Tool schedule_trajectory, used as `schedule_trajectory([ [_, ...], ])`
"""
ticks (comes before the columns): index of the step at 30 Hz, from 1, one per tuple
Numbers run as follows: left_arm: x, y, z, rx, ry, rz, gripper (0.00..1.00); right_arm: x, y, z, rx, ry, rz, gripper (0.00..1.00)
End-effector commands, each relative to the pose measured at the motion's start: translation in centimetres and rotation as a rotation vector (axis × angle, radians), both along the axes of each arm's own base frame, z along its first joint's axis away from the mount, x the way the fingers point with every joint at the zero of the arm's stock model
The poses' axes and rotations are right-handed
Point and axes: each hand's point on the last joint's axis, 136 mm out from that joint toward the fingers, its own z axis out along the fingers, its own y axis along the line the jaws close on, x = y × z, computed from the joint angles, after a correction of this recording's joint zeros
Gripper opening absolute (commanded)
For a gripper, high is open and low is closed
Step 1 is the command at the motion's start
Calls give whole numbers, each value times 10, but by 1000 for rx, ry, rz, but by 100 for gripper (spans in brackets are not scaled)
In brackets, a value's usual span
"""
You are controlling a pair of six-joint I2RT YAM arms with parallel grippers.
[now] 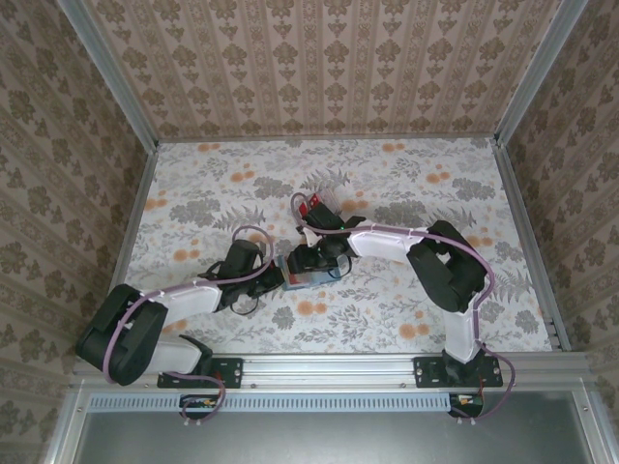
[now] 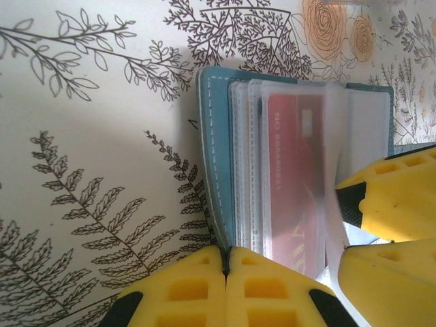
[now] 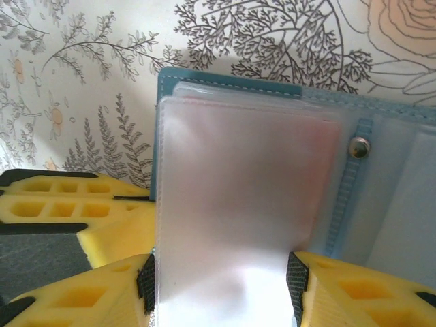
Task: Put the credit cards into the card holder
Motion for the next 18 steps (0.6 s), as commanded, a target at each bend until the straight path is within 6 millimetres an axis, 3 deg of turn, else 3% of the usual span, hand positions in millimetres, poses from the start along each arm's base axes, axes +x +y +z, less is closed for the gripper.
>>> schedule_trajectory([
  [1, -4, 6, -8, 29, 15, 9, 3, -1, 10, 3, 32, 29, -2, 56],
  [5, -5, 9, -13, 44, 18, 11, 4, 0, 20, 11, 87, 43, 3, 56],
  [9, -4, 6, -14, 34, 27, 6, 6, 1, 22, 5, 81, 52, 3, 56],
  [14, -5, 11, -7, 31, 11, 30, 20, 2, 16, -14, 30, 61, -2, 56],
  [18, -6, 26, 4, 73, -16, 60, 29, 0, 16, -12, 40, 61, -4, 56],
])
